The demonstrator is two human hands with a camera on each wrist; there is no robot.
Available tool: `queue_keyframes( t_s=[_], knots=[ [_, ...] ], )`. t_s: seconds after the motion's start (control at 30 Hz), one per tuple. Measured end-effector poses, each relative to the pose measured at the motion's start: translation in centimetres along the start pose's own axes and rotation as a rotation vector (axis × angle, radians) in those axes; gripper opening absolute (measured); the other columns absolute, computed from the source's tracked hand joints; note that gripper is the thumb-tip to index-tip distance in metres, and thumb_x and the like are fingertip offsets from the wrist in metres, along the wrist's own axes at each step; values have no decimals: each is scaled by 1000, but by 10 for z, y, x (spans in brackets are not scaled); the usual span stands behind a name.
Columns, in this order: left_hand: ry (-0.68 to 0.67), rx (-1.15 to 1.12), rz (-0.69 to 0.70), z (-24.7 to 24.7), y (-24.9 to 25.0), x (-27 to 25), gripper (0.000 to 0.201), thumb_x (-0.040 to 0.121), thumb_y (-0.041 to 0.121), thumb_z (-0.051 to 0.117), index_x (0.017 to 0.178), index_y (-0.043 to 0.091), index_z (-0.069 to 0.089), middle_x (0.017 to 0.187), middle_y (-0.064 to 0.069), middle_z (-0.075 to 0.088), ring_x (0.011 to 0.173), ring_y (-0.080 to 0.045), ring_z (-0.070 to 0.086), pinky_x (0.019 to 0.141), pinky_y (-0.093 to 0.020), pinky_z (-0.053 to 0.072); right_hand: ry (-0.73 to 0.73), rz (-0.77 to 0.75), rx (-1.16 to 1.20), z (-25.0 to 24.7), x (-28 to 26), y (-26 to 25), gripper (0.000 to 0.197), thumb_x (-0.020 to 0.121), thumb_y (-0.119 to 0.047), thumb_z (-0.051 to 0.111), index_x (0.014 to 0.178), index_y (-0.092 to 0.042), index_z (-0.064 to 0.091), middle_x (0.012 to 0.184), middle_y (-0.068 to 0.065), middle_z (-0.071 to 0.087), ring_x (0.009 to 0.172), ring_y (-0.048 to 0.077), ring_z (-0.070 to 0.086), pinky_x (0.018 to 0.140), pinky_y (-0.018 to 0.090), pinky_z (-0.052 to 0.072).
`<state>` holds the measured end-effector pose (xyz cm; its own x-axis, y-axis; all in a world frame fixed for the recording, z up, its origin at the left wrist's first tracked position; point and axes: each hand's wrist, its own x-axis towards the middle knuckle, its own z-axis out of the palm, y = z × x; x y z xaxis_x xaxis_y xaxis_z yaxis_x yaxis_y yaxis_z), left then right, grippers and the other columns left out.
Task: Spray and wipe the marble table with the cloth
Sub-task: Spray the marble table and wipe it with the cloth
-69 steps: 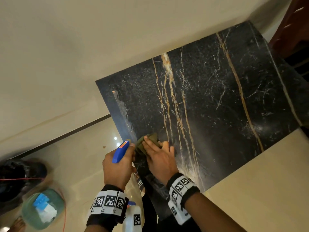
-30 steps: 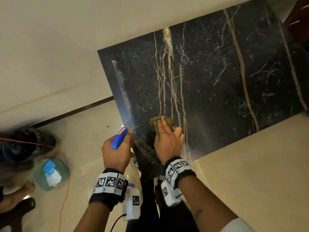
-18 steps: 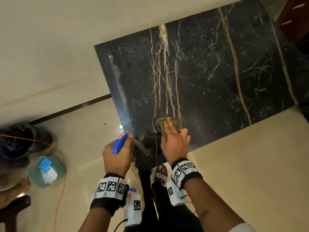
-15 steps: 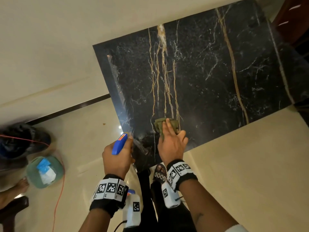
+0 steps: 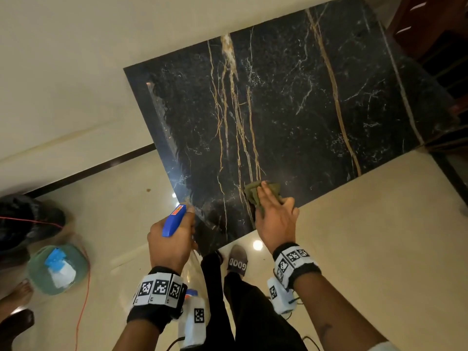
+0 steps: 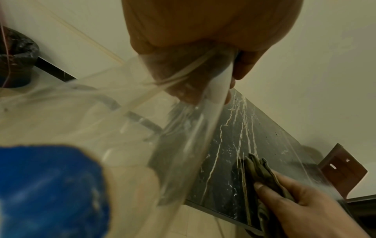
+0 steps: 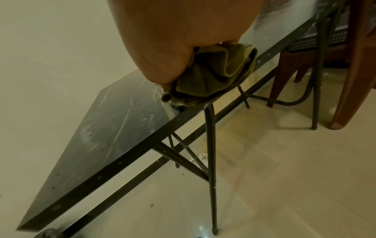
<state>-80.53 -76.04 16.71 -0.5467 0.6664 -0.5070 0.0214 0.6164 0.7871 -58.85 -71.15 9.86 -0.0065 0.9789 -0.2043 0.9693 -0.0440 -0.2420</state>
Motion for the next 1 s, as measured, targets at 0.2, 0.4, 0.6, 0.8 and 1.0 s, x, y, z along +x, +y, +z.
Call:
queue_keyframes(
  t_s=[0.2, 0.4, 0.6, 0.8, 1.0],
  knots=[
    [-12, -20, 15, 4, 3, -4, 42, 98, 26, 69, 69, -3, 65, 61, -13, 62, 53, -27, 60, 54, -38, 56, -167, -232, 22, 18, -55, -46, 56, 93, -32, 48, 149, -40, 40, 161, -24, 26, 106, 21, 41, 82, 32, 34],
    [-12, -31, -1, 4, 1, -8, 36, 98, 25, 70, 68, 5, 68, 57, -3, 62, 52, -21, 60, 56, -39, 57, -193, -313, -19, 7, -51, -15, 55, 96, -32, 41, 150, -42, 37, 158, -24, 33, 107, 22, 45, 79, 34, 33],
    [0, -14, -9, -7, -10, -6, 33, 99, 27, 69, 74, 5, 72, 60, -4, 65, 57, -24, 62, 65, -49, 61, -77, 39, 24, 1, -35, 12, 54, 99, -34, 48, 152, -37, 38, 162, -21, 26, 100, 18, 33, 78, 35, 31],
    [14, -57, -30, -6, -13, -11, 33, 98, 24, 70, 75, 1, 71, 60, -5, 62, 53, -21, 59, 49, -32, 56, -197, -290, 56, 25, -84, -56, 53, 92, -37, 39, 144, -36, 47, 160, -20, 31, 102, 22, 43, 80, 33, 36],
    [57, -78, -49, -20, -15, -11, 27, 97, 25, 71, 76, 8, 74, 64, -5, 65, 57, -21, 61, 54, -37, 58, -208, -423, -5, 23, -76, -52, 50, 92, -37, 46, 142, -36, 50, 156, -20, 40, 94, 21, 47, 76, 35, 42]
  ],
)
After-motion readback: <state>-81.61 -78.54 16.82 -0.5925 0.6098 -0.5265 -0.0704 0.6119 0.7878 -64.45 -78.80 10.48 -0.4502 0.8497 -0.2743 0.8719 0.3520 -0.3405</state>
